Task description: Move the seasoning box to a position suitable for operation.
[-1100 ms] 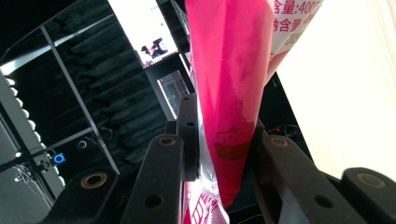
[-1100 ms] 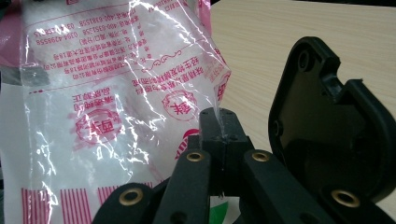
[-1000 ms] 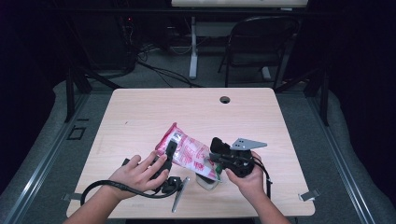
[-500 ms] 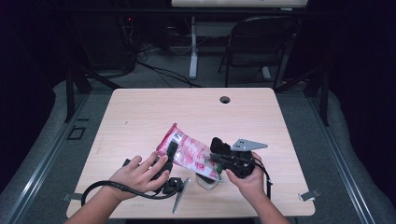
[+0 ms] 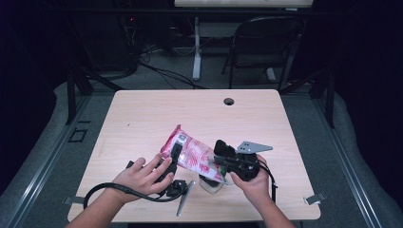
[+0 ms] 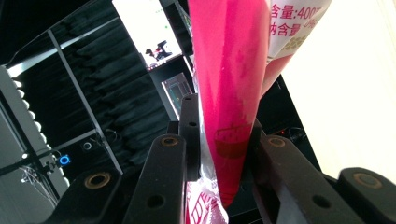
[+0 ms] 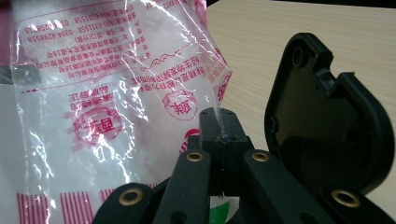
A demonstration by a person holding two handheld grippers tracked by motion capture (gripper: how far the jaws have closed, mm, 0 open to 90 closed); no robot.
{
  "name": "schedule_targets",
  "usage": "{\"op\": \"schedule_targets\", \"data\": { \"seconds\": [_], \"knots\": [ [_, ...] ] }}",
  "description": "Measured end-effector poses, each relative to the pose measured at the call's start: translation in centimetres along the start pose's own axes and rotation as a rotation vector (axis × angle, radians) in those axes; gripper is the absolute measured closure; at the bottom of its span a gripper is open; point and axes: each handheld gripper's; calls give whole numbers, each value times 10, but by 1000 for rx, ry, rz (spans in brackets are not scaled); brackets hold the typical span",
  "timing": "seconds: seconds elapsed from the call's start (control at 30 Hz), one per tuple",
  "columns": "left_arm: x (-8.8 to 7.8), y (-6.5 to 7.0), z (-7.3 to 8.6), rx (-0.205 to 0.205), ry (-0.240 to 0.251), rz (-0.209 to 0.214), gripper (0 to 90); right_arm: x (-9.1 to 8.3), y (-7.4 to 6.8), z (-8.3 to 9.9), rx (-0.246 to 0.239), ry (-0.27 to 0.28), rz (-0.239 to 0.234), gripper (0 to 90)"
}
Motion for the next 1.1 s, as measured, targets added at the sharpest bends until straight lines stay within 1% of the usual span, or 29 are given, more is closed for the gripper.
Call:
{"op": "schedule_targets", "data": {
  "seconds": [0.03, 0.23, 0.43, 0.47, 0.63, 0.73, 0.8, 0.87, 0.97, 1.0, 1.03, 1.1],
  "knots": [
    [1, 0, 0, 6, 1, 5, 787, 0, 1, 0, 2, 0, -2, 900],
    [1, 3, 1, -1, 2, 0, 789, 1, 2, 0, 10, 0, -13, 900],
    [3, 5, 0, 15, 6, -5, 789, 4, 2, 0, 11, -7, -13, 900],
    [3, 5, 0, 22, 4, -3, 789, 4, 3, 0, 11, -7, -15, 900],
    [3, 5, 0, 17, 4, -7, 790, 5, 3, 0, 17, -5, -16, 900],
    [3, 5, 0, 19, 6, -7, 791, 5, 4, 0, 12, -14, -16, 900],
    [3, 5, 1, 17, 12, -19, 791, 6, 4, 0, 18, -11, -19, 900],
    [2, 3, 1, 24, 5, -5, 791, 6, 4, 0, 17, -13, -22, 900],
    [2, 2, 0, 26, 10, -19, 792, 6, 3, 0, 20, -6, -17, 900],
    [2, 2, 0, 26, 11, -20, 792, 6, 3, 0, 17, -8, -15, 900],
    [1, 2, 0, 31, 6, -11, 792, 6, 3, 0, 16, -10, -15, 900],
    [1, 2, 0, 29, 9, -12, 793, 6, 2, 1, 19, -5, -13, 900]
  ]
}}
Point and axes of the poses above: each handheld gripper's, and its own axes: x roughly forward along the jaws, z roughly out of its underside, y roughly to its right, and after that the axes turned 13 degrees about -y, right-handed
